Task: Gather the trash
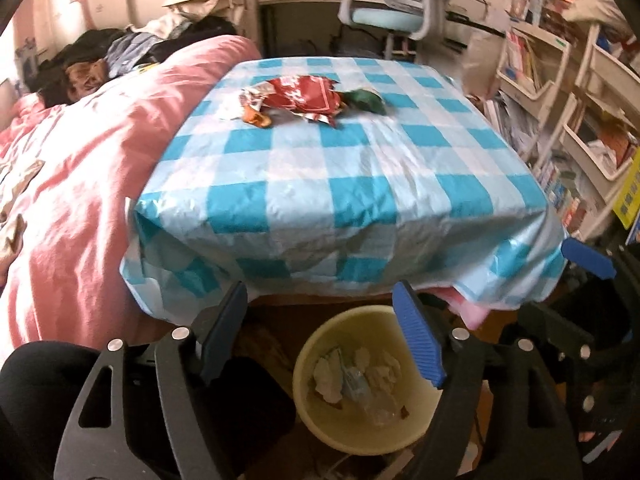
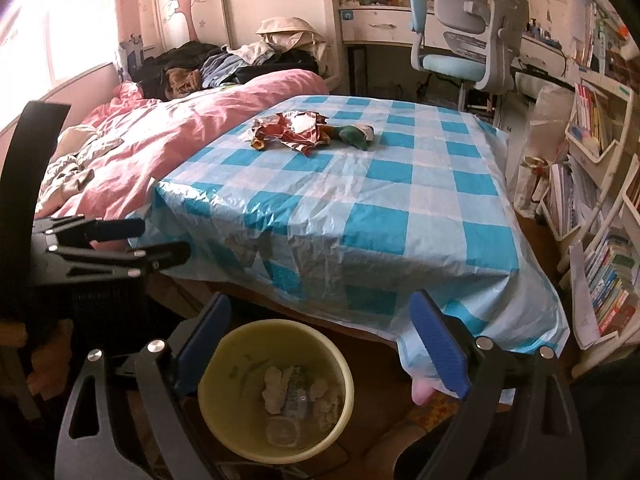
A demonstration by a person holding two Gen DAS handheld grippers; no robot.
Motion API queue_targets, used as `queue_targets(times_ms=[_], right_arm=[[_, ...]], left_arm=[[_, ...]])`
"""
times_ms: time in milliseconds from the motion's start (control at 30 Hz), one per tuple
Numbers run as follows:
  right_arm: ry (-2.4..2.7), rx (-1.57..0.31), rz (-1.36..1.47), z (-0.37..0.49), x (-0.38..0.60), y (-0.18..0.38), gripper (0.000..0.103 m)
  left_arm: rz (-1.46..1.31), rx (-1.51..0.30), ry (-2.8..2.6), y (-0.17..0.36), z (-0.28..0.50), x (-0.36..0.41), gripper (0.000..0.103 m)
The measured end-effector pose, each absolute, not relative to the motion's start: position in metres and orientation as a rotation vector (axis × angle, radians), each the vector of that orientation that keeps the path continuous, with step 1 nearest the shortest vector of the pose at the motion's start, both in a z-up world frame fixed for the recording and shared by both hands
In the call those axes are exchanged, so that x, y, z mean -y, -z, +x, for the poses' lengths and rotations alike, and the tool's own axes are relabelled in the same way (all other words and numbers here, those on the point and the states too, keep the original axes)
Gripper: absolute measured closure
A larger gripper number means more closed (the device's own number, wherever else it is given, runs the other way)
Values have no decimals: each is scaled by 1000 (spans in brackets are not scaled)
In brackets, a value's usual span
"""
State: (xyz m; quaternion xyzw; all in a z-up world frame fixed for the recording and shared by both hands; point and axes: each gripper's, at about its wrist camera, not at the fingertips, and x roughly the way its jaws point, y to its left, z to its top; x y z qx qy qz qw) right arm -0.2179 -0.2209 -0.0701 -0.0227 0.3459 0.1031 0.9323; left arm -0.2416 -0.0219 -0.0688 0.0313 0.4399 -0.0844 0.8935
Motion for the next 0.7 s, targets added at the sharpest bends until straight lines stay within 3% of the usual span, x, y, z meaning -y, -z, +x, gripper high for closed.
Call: queue_targets(times_ms=[700], right_arm=[[-170,-605,-172,-219,198,65,10]], left_arm=[[-9,-837,71,58,-235,4,22]])
